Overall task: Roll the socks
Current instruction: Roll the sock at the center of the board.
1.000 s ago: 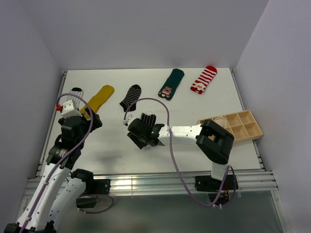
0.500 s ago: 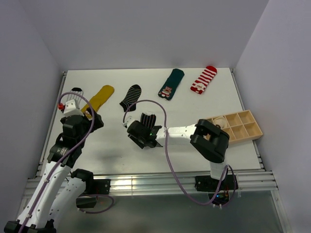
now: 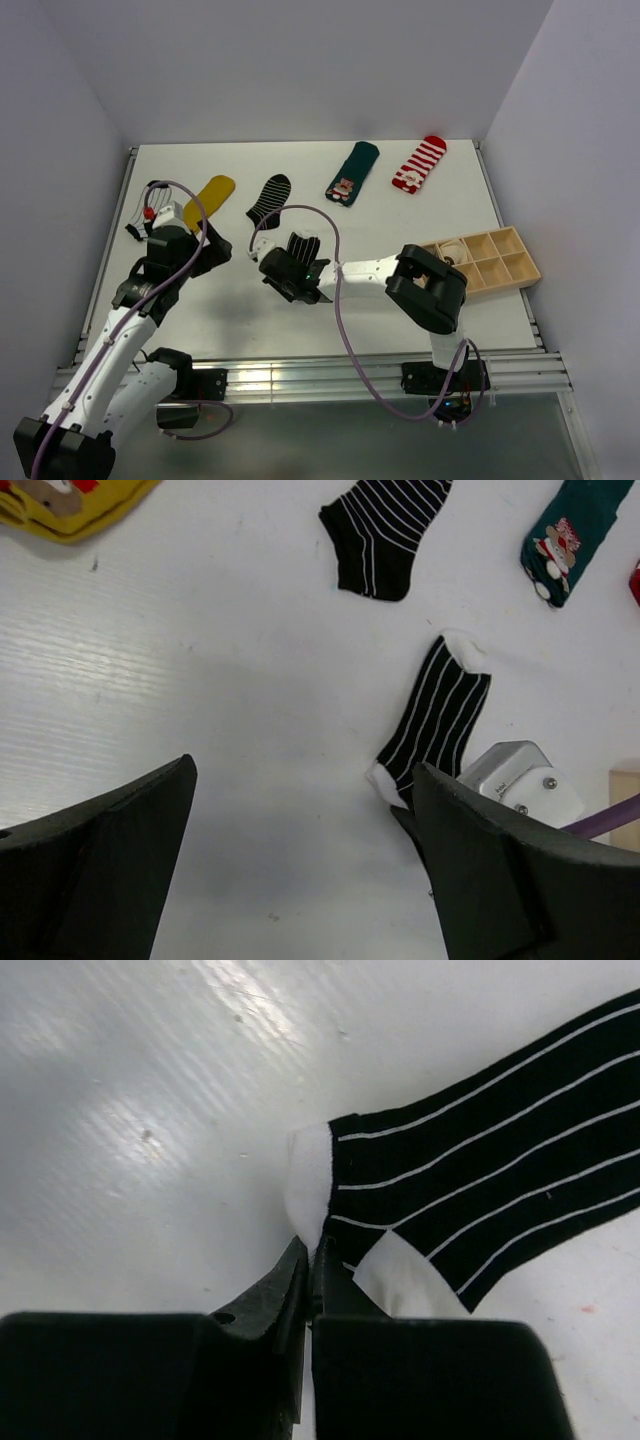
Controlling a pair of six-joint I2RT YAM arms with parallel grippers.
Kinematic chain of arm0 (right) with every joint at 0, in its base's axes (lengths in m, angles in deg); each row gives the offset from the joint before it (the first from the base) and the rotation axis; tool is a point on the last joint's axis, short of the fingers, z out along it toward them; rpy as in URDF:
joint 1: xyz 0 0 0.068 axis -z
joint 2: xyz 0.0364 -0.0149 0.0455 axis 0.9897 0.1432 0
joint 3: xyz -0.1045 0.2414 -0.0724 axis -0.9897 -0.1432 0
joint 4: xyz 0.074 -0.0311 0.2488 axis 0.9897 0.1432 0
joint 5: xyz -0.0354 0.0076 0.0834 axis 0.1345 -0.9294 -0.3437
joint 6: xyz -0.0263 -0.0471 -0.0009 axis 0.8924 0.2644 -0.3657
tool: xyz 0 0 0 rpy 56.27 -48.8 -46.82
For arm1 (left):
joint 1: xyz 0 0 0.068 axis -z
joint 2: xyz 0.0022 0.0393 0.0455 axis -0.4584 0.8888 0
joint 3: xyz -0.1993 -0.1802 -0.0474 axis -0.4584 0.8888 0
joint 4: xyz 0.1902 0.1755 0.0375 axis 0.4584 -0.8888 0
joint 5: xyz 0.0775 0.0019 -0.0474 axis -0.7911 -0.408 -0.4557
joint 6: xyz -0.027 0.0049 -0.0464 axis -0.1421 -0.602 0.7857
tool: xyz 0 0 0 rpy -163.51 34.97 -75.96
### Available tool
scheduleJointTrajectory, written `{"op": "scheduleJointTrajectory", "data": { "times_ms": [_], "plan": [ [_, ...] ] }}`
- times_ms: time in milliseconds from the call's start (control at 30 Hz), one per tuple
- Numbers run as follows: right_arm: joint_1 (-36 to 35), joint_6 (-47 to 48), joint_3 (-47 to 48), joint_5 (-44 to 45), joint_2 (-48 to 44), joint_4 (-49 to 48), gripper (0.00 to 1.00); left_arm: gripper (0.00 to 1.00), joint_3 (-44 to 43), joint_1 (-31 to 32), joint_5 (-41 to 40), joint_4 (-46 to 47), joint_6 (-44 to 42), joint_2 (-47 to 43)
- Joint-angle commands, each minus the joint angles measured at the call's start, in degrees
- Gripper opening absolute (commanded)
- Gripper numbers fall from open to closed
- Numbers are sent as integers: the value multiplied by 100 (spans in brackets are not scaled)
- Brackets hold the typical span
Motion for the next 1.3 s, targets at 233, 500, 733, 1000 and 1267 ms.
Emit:
{"op": "scheduleJointTrajectory", "data": {
  "times_ms": [233, 500, 733, 1000, 1267],
  "plan": [
    [418, -741, 673, -2290, 85, 723, 0, 89, 641, 163, 664, 1064, 1081, 633],
    [612, -829, 805, -2818, 165, 812, 0, 78, 853, 681, 806, 1926, 1310, 1650],
    [620, -847, 761, -2923, 191, 732, 0, 64, 572, 1139, 797, 2305, 1275, 2847],
    [708, -908, 814, -3248, 174, 803, 0, 40, 370, 1481, 632, 2297, 1161, 3717],
    [1059, -1084, 910, -4179, 156, 882, 0, 15, 405, 1666, 226, 1910, 1038, 3903]
  ]
}}
